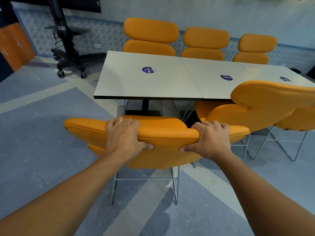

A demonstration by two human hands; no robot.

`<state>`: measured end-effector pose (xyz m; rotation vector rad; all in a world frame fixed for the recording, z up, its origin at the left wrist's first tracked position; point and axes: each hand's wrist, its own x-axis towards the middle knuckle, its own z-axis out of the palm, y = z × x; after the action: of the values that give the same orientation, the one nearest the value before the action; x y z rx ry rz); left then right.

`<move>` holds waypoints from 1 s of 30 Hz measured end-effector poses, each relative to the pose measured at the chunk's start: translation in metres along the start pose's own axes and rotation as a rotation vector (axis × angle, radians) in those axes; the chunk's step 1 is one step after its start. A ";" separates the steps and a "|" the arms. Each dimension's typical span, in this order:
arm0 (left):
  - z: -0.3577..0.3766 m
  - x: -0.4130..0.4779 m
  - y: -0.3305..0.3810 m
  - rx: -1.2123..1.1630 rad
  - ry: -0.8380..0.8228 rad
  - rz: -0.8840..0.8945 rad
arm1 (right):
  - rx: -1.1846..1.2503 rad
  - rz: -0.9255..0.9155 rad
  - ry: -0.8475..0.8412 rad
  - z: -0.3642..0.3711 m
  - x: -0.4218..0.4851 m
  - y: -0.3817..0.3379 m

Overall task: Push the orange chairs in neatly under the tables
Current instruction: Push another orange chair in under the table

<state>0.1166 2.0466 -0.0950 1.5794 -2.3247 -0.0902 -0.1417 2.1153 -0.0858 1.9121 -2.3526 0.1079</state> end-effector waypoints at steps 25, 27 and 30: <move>0.008 0.110 -0.067 -0.010 -0.020 0.083 | -0.032 0.026 0.091 0.018 0.094 -0.042; 0.009 0.119 -0.069 -0.014 -0.014 0.085 | -0.023 0.025 0.098 0.019 0.104 -0.043; 0.011 0.132 -0.071 -0.006 -0.015 0.083 | -0.020 0.027 0.104 0.020 0.118 -0.044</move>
<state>0.1328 1.8969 -0.0908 1.4824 -2.3956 -0.0901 -0.1235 1.9893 -0.0914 1.8195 -2.3038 0.1817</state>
